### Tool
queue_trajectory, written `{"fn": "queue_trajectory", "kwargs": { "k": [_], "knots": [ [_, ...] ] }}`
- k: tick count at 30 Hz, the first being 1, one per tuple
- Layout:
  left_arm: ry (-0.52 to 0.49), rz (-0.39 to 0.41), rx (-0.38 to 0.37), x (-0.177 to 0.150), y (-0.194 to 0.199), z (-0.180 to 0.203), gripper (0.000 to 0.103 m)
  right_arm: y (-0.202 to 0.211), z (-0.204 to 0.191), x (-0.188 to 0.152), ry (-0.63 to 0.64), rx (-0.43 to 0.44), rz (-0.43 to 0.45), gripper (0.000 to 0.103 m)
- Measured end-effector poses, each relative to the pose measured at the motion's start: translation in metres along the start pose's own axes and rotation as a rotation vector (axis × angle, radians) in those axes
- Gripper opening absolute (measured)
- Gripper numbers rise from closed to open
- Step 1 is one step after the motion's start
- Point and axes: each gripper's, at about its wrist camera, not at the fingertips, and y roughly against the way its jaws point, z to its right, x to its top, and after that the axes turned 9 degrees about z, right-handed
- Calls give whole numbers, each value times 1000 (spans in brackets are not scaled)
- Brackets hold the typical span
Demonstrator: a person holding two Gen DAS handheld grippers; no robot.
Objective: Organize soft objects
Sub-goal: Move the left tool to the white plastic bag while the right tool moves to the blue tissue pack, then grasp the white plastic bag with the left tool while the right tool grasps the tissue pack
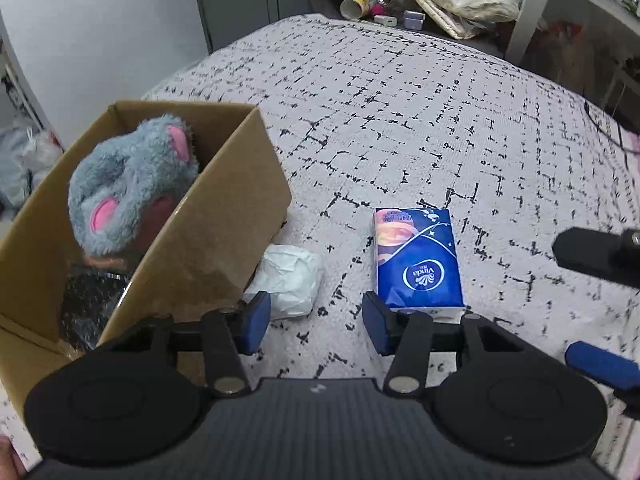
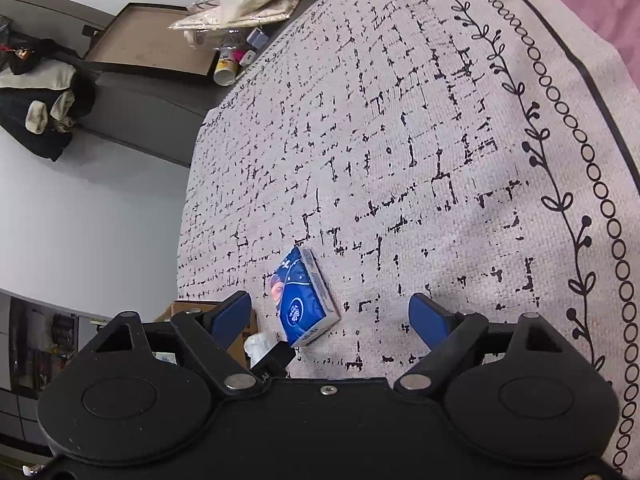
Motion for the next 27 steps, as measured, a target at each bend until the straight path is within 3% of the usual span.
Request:
{"fn": "queue_trajectory", "kwargs": {
  "k": [7, 19, 22, 24, 26, 27],
  "knots": [
    [-65, 65, 36, -3, 2, 7, 50, -14, 2, -1, 5, -8, -24, 86],
    [-133, 81, 64, -1, -12, 13, 51, -29, -4, -6, 42, -14, -29, 86],
    [-109, 69, 67, 1, -18, 5, 50, -33, -7, -7, 52, -4, -33, 79],
    [-81, 63, 66, 2, -21, -4, 45, -36, -9, -8, 57, 4, -41, 76],
    [-41, 48, 56, 3, -24, -14, 25, -39, -11, -9, 64, 7, -42, 76],
    [-5, 26, 30, 4, -28, -20, 25, -41, -12, -10, 68, 7, -42, 75]
  ]
}}
